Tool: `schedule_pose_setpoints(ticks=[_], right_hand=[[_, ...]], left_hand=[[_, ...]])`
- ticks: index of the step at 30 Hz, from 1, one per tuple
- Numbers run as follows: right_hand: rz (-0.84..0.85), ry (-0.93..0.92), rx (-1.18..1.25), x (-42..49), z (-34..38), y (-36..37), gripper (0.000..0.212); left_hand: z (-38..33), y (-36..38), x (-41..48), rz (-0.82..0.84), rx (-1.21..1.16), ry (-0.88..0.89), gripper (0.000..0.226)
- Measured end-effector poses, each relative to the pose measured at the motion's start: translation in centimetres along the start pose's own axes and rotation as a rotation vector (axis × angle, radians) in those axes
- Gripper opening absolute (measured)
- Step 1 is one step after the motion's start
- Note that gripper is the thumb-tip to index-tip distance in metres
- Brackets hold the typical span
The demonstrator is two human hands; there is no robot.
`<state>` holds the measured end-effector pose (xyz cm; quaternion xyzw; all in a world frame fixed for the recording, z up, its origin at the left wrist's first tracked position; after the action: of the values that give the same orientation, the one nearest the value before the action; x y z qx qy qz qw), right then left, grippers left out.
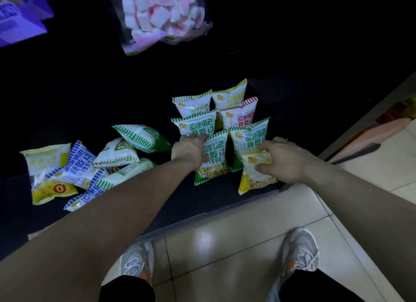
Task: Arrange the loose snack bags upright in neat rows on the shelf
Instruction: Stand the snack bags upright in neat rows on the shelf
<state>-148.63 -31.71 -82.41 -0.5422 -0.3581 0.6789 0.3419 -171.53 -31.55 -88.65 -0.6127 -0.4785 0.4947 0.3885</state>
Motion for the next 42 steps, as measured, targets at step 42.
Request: schedule_pose_setpoints(ticks=[42], right_hand=[[-0.225, -0.216, 0.014, 7.8, 33.6, 8.0, 0.075]], left_hand=[[24.2, -7.1, -20.9, -0.147, -0.293, -0.258, 0.081]])
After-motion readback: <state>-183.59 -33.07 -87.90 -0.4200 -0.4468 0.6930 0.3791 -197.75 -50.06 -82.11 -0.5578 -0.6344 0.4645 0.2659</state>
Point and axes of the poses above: each hand's wrist, its own x-axis towards the middle knuckle, its own y-axis out of the palm, z = x × y, the point moved 9 cm from there along x, towards the middle knuckle, and after that the axes turned 13 degrees about y, right-handed, at the moved point
